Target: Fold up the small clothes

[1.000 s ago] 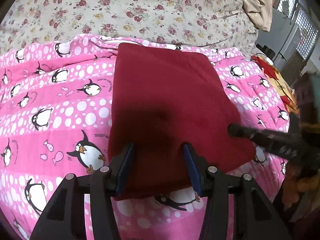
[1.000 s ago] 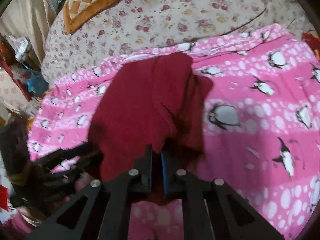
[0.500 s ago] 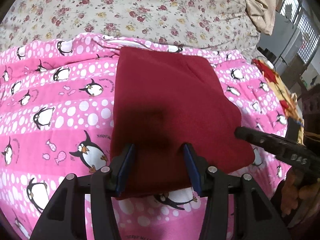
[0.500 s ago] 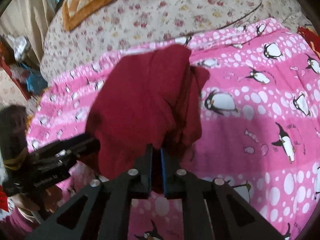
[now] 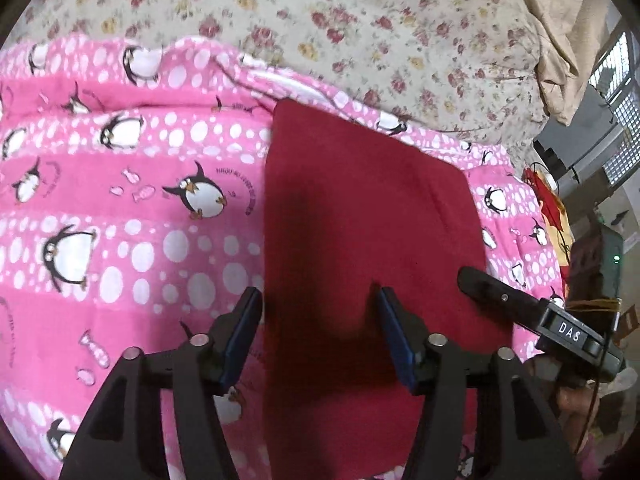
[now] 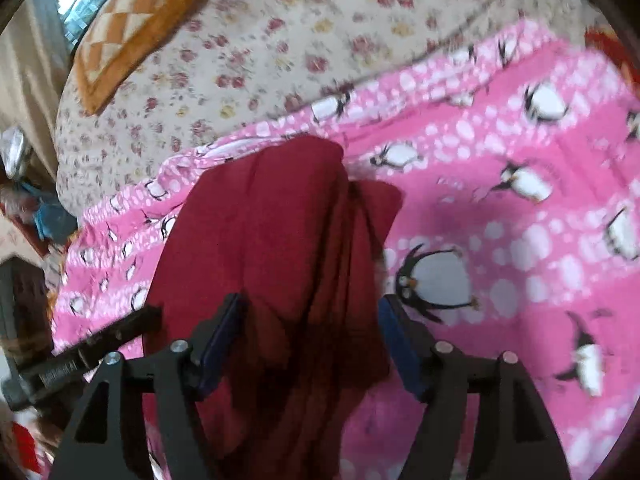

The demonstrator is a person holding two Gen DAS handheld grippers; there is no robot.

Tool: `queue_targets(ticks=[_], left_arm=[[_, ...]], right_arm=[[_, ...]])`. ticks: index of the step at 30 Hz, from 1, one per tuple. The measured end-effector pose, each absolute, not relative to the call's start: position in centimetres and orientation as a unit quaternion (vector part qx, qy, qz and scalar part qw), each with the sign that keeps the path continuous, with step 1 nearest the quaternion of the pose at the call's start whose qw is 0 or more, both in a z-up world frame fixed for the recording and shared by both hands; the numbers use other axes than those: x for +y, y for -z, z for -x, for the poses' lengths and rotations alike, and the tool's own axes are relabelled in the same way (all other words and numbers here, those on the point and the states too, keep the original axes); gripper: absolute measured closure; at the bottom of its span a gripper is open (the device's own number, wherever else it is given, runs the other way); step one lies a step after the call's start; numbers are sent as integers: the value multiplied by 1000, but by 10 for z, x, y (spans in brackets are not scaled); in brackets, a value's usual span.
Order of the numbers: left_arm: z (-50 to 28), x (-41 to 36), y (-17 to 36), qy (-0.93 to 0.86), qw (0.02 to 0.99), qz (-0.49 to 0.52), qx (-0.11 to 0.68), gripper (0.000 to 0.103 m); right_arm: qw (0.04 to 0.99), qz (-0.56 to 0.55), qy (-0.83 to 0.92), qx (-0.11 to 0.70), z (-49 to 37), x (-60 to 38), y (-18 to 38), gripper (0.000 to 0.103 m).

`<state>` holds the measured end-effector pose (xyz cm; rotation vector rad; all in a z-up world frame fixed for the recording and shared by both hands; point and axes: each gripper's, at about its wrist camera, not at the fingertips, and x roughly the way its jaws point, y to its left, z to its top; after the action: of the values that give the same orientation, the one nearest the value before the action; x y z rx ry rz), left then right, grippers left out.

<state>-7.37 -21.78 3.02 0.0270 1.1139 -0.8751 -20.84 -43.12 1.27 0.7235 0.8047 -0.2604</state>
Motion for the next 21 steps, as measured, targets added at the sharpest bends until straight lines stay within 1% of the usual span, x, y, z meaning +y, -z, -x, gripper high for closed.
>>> queue_targets(ticks=[2,7,9,10,12,14,16,17,19,21], left_arm=[[70,-219,-24,404,755,-7,517,53],[62,-221,-12,404,743,18,534,45],[63,-221,-9,403,743,27,534,45],[64,-221,-9,403,746,26,530,46],[69,-223,-12,415,747,20,520,61],[76,-224,-17,414,753,5,511,68],[81,-224,-21,414,760,-6,501,74],[83,-223,-24,412,763,-9,498,78],[88,-220,-32,410,767,-8,494,82],[94,-211,-41,408,770,-5,491,84]], right_arm=[[845,-358,116,379,204,-435,-1,17],[857,-346,102,368,197,-428,6,14],[858,-341,90,372,192,-425,7,20],[860,-335,86,376,189,-421,7,26],[863,-329,83,375,188,-419,4,34],[864,-328,82,373,190,-416,0,45],[865,-325,85,373,193,-414,-7,51],[866,-323,86,373,194,-413,-10,53],[868,-318,85,372,195,-409,-19,54],[871,-313,81,370,199,-404,-29,55]])
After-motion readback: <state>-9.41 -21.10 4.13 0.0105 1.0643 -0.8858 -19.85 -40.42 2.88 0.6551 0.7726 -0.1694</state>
